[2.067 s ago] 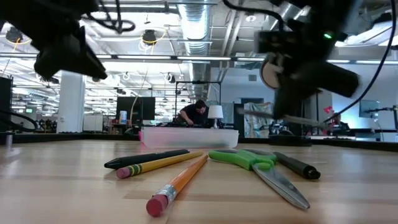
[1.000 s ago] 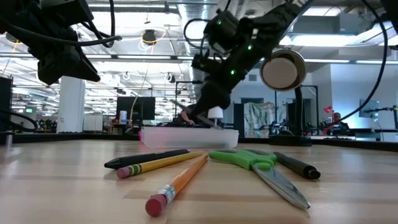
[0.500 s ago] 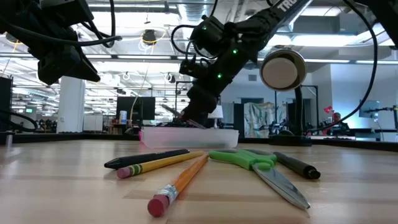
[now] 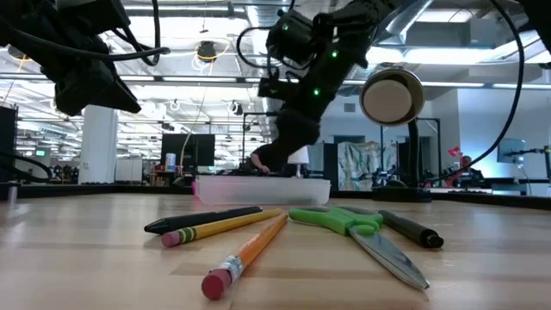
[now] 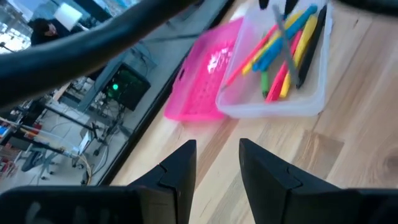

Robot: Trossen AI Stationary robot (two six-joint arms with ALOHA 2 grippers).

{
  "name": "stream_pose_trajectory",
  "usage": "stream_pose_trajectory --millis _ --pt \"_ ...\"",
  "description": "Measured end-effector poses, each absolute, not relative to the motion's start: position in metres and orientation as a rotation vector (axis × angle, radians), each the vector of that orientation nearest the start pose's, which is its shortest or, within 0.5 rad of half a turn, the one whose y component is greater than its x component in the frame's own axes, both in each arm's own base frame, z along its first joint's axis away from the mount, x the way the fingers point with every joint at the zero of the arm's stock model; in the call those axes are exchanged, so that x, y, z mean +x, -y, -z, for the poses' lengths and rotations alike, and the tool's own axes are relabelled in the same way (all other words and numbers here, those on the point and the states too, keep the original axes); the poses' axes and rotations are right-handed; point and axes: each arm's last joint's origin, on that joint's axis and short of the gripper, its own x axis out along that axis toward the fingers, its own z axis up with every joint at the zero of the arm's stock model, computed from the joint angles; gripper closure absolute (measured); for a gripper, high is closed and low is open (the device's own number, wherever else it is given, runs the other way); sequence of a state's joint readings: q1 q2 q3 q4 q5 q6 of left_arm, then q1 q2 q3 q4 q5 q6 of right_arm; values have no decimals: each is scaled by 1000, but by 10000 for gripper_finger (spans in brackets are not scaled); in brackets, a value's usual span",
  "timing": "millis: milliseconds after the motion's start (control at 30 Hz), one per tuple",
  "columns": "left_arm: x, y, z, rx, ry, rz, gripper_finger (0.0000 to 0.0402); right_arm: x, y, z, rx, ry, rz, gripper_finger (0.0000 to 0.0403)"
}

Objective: Pick & place school supplies into a supply box
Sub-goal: Put the left black pen into the pink supply box

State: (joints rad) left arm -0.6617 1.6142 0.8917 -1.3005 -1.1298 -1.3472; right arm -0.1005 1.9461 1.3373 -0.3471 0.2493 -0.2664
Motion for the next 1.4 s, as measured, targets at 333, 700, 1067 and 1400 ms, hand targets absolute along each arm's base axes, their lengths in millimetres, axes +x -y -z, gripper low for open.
stream_pose_trajectory --millis 333,700,1067,1400 --pt "209 127 -173 387 -647 -814 285 384 -7 -199 -334 -1093 130 277" --pt "251 150 -177 291 -690 -495 285 343 -58 -222 -391 -1051 77 285" --pt "271 157 -182 244 -658 -284 285 267 -81 -212 -358 -797 80 285" --pt "289 139 -182 84 -660 -197 285 225 -89 -214 -397 -474 72 285"
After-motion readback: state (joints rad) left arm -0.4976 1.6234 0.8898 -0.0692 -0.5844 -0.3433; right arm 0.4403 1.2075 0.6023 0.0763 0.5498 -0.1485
